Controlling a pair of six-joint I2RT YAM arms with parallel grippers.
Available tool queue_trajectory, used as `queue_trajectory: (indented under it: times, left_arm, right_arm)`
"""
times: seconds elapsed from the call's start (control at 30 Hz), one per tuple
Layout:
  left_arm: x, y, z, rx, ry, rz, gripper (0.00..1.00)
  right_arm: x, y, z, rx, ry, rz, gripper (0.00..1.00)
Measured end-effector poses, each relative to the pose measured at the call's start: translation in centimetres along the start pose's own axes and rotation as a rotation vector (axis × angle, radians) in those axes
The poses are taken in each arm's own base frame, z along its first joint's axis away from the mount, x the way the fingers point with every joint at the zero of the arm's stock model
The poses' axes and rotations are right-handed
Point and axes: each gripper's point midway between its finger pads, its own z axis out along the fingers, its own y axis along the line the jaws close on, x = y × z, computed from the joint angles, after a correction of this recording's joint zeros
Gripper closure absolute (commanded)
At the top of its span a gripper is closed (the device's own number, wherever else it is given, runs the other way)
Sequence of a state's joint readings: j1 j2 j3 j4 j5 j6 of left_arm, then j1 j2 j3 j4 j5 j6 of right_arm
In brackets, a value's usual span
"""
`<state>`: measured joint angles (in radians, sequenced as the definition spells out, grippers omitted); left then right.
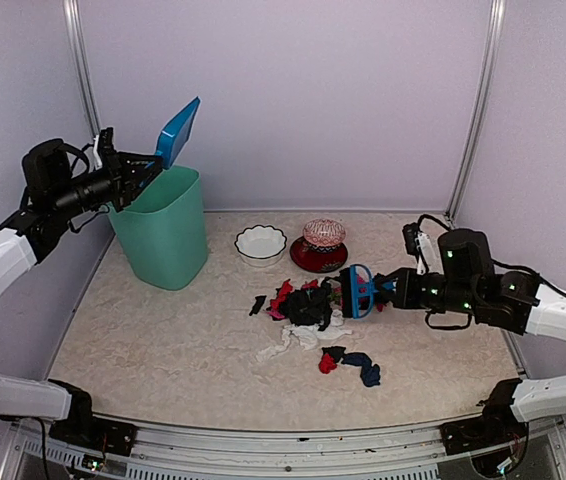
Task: Sweep away the paper scraps from the table
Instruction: Sweep the paper scraps at the center of the board.
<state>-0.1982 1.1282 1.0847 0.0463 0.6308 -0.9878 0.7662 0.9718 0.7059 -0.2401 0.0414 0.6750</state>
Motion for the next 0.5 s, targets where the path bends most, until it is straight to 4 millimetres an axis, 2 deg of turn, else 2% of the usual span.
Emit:
queue_trajectory:
  times: [0.13, 0.27, 0.37, 0.5]
  left_arm:
    - [1.9, -0.5, 0.6, -0.041, 0.052, 0.088, 1.00]
    - [4.2, -0.9, 1.0, -0.100, 0.098, 0.196, 1.00]
    - [5.1, -0.9, 0.6, -0.145, 0.111, 0.265, 1.00]
    - [6.2, -0.7, -0.2, -0.204, 0.123, 0.347, 1.00]
  right_arm:
    - [0.3, 1.8, 1.5, -0.083, 0.038, 0.017, 1.00]
    - [1.2, 3.4, 4.4, -0.139, 0.111, 0.050, 1.00]
    - [1.5, 4.5, 6.4, -0.168, 0.148, 0.079, 1.00]
    - [1.0, 7.1, 9.3, -0.218, 0.171, 0.116, 1.00]
